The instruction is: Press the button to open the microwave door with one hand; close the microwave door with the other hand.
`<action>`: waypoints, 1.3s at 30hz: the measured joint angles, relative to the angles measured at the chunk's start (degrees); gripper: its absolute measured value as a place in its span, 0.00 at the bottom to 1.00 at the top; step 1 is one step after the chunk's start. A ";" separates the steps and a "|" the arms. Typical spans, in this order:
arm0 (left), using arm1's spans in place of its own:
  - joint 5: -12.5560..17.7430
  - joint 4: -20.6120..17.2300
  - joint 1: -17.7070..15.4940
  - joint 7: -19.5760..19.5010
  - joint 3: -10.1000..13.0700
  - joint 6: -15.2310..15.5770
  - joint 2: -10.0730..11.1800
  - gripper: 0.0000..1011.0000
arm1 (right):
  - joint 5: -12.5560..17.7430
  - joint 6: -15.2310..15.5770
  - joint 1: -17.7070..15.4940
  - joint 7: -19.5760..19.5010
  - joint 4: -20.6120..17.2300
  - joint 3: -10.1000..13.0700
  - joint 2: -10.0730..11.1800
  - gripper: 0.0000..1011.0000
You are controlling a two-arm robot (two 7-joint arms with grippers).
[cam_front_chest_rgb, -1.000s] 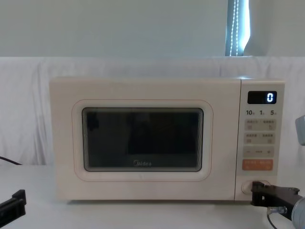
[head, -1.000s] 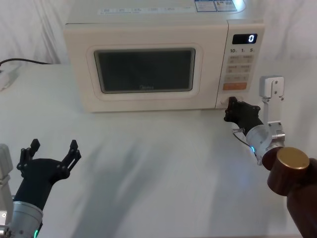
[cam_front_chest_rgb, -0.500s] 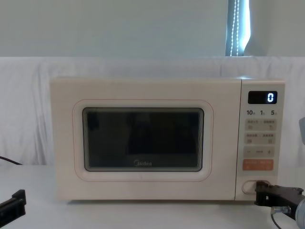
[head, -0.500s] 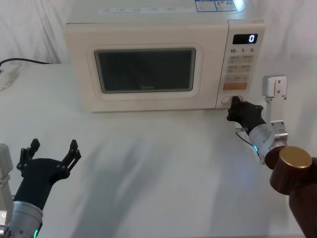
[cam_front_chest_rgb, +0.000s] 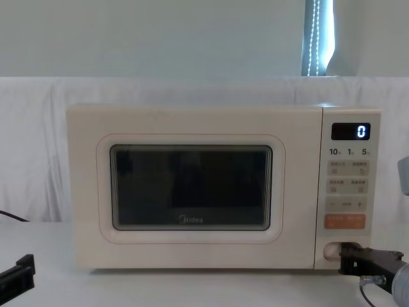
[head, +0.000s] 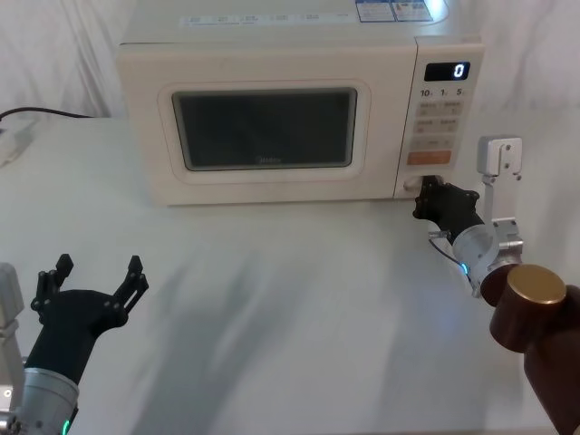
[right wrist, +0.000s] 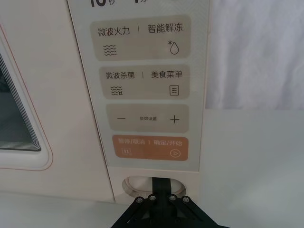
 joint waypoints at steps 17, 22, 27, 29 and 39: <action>0.00 0.00 0.00 0.00 0.00 0.00 0.00 0.99 | -0.61 -1.07 1.40 -0.61 2.49 0.37 -0.58 0.00; 0.00 0.00 0.00 0.00 0.00 0.00 0.00 0.99 | -0.95 -1.09 1.64 -0.94 2.78 0.45 -0.69 0.00; 0.00 0.00 0.00 0.00 0.00 0.00 0.00 0.99 | -1.20 -1.24 1.90 -1.33 3.13 0.60 -0.76 0.00; 0.00 0.00 0.00 0.00 0.00 0.00 0.00 0.99 | -1.30 -1.29 2.01 -1.36 3.28 0.66 -0.80 0.00; 0.00 0.00 0.00 0.00 0.00 0.00 0.00 0.99 | -1.43 -1.34 2.02 -1.36 3.34 0.92 -0.92 0.00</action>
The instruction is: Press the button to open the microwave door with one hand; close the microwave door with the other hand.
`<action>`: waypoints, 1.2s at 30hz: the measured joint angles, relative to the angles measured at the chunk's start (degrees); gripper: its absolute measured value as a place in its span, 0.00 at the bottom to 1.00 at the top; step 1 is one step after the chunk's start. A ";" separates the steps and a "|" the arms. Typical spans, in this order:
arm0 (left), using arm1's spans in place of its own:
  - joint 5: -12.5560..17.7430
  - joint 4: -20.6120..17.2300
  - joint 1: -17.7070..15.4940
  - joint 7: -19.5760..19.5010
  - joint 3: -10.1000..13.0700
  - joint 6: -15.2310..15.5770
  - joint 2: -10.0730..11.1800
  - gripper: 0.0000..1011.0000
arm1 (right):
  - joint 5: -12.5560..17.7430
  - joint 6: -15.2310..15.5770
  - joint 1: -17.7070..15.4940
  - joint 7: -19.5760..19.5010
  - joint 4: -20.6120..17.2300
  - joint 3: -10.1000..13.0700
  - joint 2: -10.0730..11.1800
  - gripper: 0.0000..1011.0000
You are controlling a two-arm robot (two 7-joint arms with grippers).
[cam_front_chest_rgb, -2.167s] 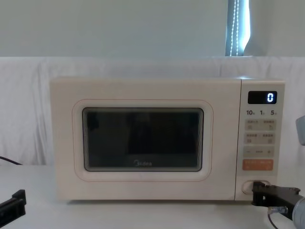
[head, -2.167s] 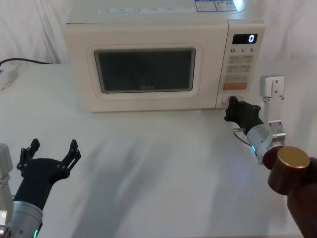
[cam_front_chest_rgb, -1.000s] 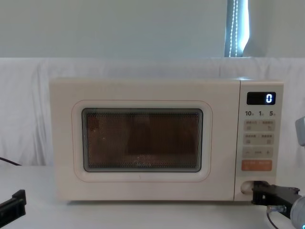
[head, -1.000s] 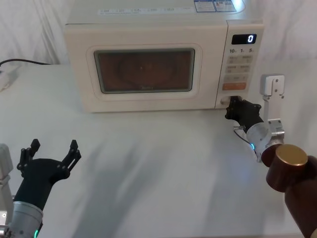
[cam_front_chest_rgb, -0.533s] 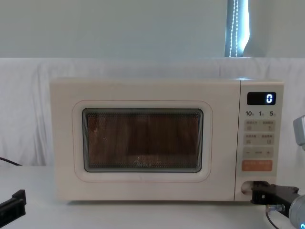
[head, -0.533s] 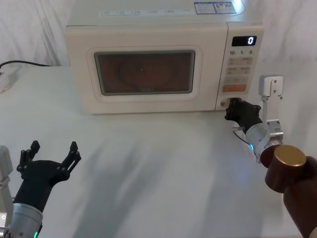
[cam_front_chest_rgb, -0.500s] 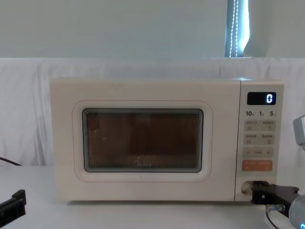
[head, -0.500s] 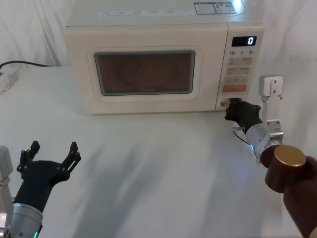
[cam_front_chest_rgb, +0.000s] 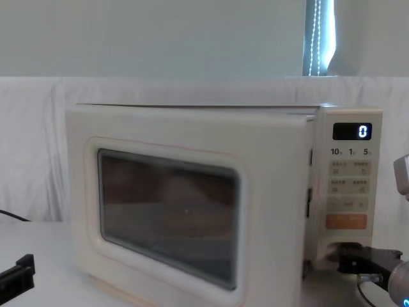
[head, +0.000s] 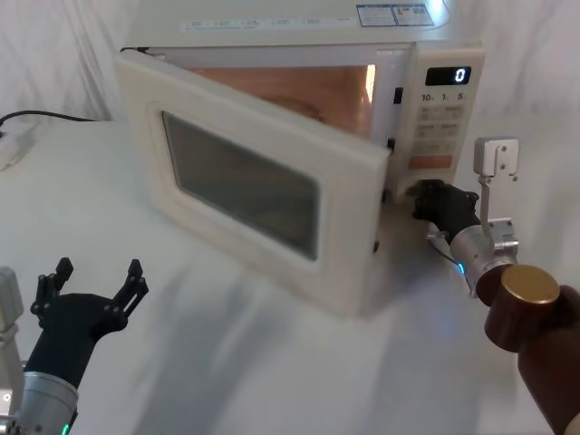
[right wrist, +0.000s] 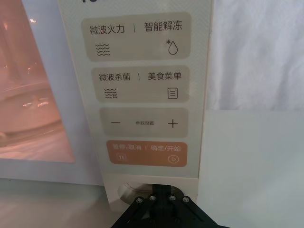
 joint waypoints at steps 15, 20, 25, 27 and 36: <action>0.00 0.00 0.00 0.00 0.00 0.00 0.00 0.99 | 0.85 4.20 -8.34 -0.37 -13.63 0.40 -0.51 0.00; 0.00 0.00 0.00 0.00 0.00 0.00 0.00 0.99 | 1.60 6.03 -12.43 -0.59 -19.84 0.40 -0.82 0.00; 0.00 0.00 0.00 0.00 0.00 0.00 0.00 0.99 | 2.49 7.55 -17.03 -1.43 -26.03 0.65 -1.28 0.00; 0.00 0.00 0.00 0.00 0.00 0.00 0.00 0.99 | 2.46 8.06 -18.95 -1.89 -28.53 0.62 -1.29 0.00; 0.00 0.00 0.00 0.00 0.00 0.00 0.00 0.99 | -1.22 8.25 -24.77 -3.60 -36.26 -1.53 -0.02 0.00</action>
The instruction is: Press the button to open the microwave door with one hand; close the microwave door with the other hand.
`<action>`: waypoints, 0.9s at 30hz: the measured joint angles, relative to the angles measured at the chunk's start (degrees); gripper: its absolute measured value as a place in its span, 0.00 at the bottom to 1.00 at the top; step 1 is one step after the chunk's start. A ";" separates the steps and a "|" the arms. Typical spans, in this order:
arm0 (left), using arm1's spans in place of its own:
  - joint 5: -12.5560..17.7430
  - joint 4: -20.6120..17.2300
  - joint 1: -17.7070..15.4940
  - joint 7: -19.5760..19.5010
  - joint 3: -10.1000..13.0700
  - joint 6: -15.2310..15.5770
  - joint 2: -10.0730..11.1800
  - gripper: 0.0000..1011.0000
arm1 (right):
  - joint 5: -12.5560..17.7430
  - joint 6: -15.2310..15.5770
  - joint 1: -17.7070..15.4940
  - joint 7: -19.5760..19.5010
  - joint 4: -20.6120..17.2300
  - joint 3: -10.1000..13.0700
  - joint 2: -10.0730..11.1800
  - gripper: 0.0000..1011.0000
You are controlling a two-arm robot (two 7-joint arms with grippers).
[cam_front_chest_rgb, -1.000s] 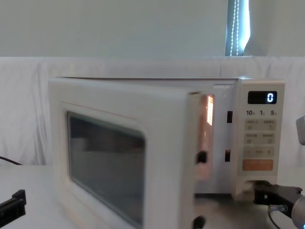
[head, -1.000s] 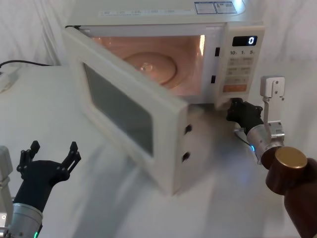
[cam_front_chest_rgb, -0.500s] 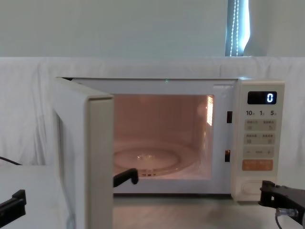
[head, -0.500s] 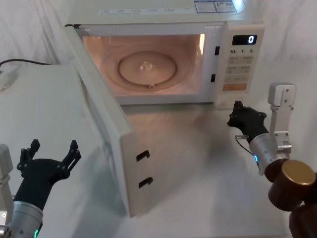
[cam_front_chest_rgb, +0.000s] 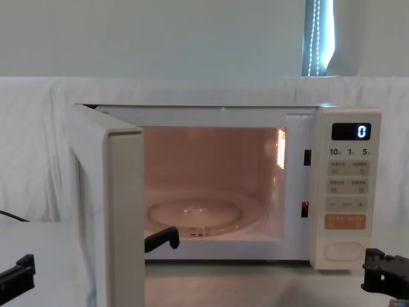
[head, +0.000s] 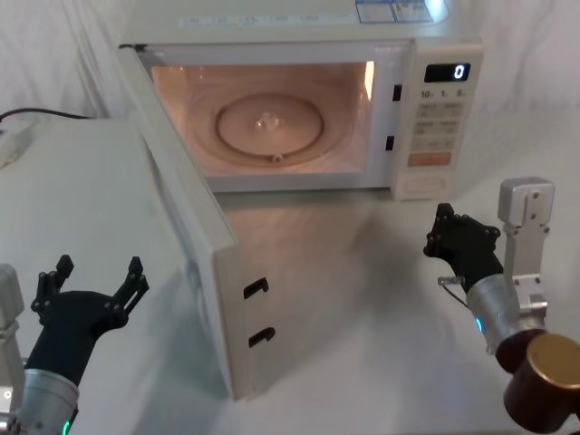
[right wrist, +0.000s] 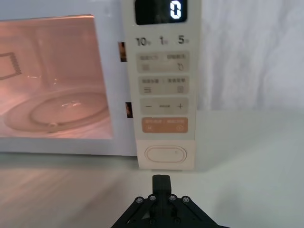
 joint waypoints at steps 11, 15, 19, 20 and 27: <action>0.00 0.00 0.00 0.00 0.00 0.00 0.00 0.99 | -4.70 -0.82 -5.45 -2.35 -6.73 -1.34 0.36 0.00; 0.00 0.00 0.00 0.00 0.00 0.00 0.00 0.99 | -5.28 -1.18 -7.31 -2.58 -8.50 -1.30 0.11 0.00; 0.00 0.00 0.00 0.00 0.00 0.00 0.00 0.99 | -5.61 -1.73 -9.05 -2.56 -9.97 -1.05 0.11 0.00; 0.00 0.00 0.00 0.00 0.00 0.00 0.00 0.99 | -5.67 -1.86 -9.36 -2.56 -10.23 -0.93 0.12 0.00; 0.00 0.00 0.00 0.00 0.00 0.00 0.00 0.99 | -6.05 -2.61 -11.32 -3.51 -11.95 0.59 -0.21 0.00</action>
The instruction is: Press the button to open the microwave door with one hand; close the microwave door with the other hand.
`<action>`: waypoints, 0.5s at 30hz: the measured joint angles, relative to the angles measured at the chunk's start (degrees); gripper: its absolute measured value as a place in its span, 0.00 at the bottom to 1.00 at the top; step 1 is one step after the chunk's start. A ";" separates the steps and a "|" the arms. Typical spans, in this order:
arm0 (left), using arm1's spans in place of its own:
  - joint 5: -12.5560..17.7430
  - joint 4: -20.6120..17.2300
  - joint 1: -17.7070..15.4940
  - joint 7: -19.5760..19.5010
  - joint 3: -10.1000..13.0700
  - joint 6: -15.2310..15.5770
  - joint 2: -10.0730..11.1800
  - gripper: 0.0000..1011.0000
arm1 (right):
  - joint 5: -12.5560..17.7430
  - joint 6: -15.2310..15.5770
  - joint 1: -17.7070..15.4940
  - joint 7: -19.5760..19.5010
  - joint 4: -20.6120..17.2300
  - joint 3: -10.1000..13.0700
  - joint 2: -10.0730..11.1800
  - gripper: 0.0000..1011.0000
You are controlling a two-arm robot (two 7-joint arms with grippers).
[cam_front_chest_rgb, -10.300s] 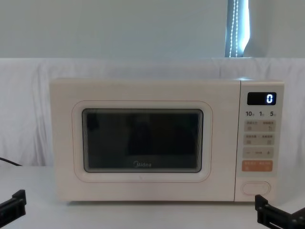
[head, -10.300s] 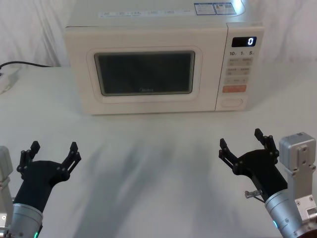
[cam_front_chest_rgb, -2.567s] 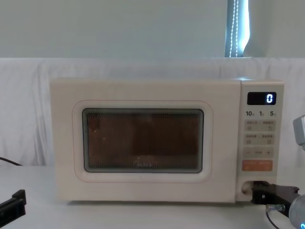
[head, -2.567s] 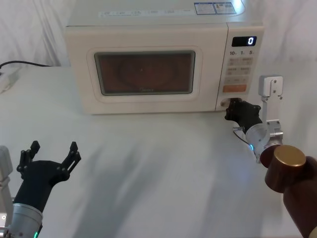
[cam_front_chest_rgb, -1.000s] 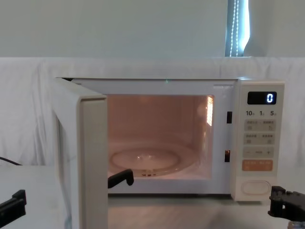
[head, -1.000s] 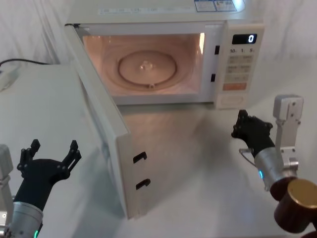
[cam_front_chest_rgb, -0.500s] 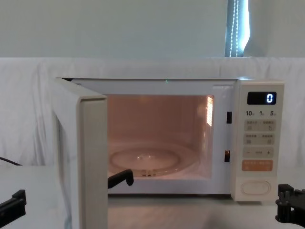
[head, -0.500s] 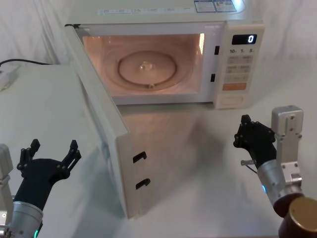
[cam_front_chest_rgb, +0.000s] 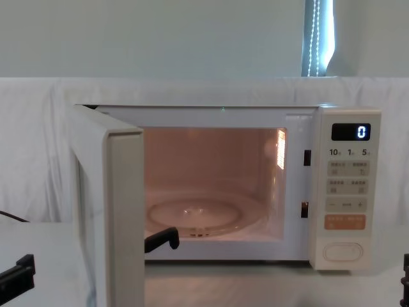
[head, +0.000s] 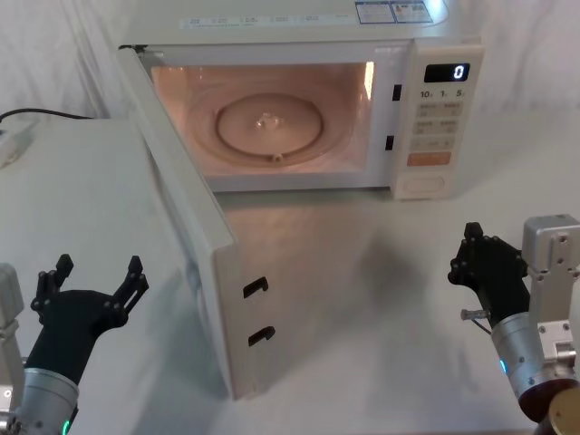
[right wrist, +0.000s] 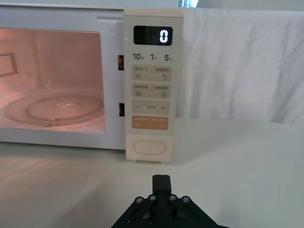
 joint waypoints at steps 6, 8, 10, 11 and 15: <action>0.00 0.00 0.00 0.00 0.00 0.00 0.00 0.99 | -0.14 -0.45 -0.05 0.13 -0.18 0.79 -0.14 0.00; 0.00 0.00 0.00 0.00 0.00 0.00 0.00 0.99 | -0.14 -0.51 -0.03 0.16 -0.15 0.86 -0.14 0.00; 0.00 0.00 0.00 0.00 0.00 0.00 0.00 0.99 | -0.14 -0.51 -0.03 0.16 -0.15 0.83 -0.15 0.00; 0.00 0.00 0.00 0.00 0.00 0.00 0.00 0.99 | -0.14 -0.51 -0.04 0.16 -0.14 0.83 -0.16 0.00; 0.00 0.00 0.00 0.00 0.00 0.00 0.00 0.99 | -0.14 -0.47 -0.05 0.17 -0.14 0.79 -0.16 0.00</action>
